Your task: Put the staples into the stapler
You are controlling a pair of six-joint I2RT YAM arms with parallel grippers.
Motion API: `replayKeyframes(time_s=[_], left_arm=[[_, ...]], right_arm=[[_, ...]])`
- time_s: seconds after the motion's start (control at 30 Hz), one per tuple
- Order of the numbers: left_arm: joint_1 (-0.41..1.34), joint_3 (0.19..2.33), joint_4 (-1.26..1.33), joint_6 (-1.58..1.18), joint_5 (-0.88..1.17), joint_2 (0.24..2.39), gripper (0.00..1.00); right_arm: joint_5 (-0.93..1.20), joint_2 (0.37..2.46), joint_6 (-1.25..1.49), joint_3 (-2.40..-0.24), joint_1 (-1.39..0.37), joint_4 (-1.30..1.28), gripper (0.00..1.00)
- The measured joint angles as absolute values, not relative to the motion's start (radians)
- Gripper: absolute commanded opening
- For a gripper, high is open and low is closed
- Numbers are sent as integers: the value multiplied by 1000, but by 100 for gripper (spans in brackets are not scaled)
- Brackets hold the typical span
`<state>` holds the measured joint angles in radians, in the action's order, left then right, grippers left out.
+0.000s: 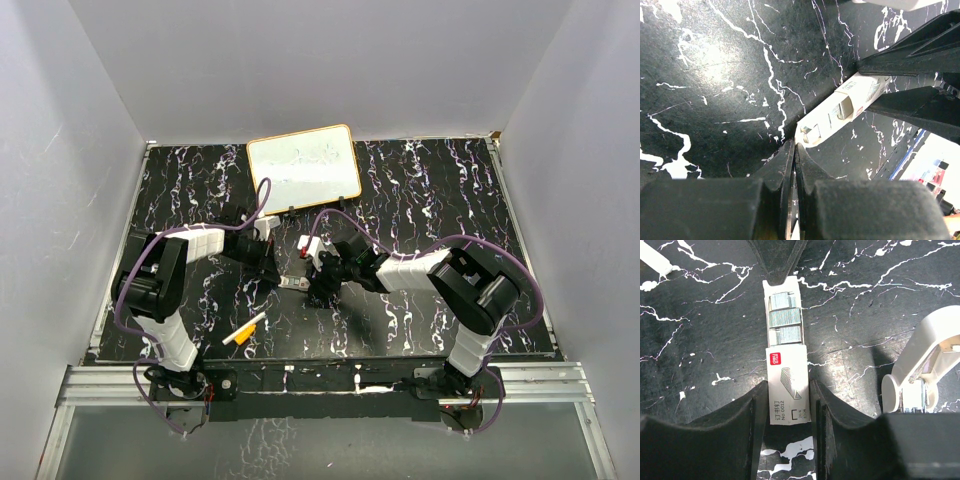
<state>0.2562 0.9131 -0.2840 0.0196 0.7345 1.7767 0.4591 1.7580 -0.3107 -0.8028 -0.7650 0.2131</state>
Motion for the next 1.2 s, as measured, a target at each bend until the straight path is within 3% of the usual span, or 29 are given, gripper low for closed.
replayKeyframes(time_s=[0.17,0.33,0.5,0.77,1.2], left_arm=[[256,922,-301,36,723,1777,0],[256,925,-307,51,721,1776,0],[256,933,-320,70,721,1776,17],[256,975,-345,113,717,1776,36],[268,990,-355,139,749,1634,32]], right_arm=[[462,1758,-311,-802,-765,213,41],[467,1758,-312,-802,-765,213,49],[482,1758,-326,-802,-766,211,57],[488,1740,-364,-802,-768,172,59],[556,1597,-407,-788,-675,69,59]])
